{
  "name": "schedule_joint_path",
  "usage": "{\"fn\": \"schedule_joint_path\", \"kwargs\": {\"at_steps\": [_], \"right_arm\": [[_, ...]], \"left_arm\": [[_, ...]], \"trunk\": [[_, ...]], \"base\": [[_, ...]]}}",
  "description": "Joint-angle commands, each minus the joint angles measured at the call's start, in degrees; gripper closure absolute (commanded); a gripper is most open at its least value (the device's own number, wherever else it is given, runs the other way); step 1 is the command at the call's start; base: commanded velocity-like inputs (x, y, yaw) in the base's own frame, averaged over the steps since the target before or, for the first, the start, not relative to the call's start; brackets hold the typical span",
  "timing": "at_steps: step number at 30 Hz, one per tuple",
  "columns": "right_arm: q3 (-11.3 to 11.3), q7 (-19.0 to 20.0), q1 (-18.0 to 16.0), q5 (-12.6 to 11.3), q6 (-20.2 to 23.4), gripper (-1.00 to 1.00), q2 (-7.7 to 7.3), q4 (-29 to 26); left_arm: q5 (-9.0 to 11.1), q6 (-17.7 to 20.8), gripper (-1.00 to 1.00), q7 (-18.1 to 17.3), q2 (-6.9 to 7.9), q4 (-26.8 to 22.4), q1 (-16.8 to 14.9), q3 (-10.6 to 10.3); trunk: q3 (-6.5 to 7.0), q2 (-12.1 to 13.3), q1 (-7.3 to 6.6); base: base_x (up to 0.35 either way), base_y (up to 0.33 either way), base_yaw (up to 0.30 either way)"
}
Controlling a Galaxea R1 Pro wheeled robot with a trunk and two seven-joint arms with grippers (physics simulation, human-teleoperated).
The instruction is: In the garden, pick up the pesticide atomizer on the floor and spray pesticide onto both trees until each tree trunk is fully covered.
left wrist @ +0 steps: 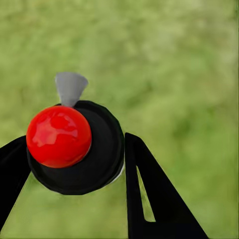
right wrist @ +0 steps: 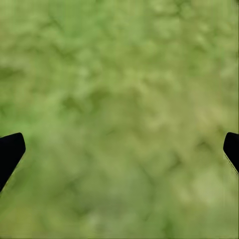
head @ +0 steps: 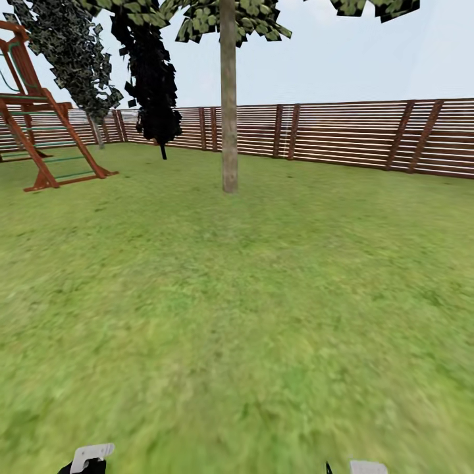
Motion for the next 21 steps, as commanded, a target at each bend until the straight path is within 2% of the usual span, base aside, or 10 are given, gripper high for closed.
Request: {"fn": "schedule_joint_path", "kwargs": {"at_steps": [1, 21], "right_arm": [[-0.31, -0.3, -0.04, 0.62, -0.15, -1.0, 0.0, 0.07], [-0.3, -0.3, -0.04, 0.63, -0.15, -1.0, 0.0, 0.07]], "left_arm": [[0.61, -0.18, 1.0, -0.28, 0.02, 0.05, -0.04, -0.38], [0.61, -0.26, 1.0, -0.28, 0.04, -0.01, -0.04, -0.38]], "trunk": [[-0.05, -0.02, 0.03], [-0.05, -0.02, 0.03]], "base": [[0.34, 0.0, 0.0], [0.34, 0.0, 0.0]]}}
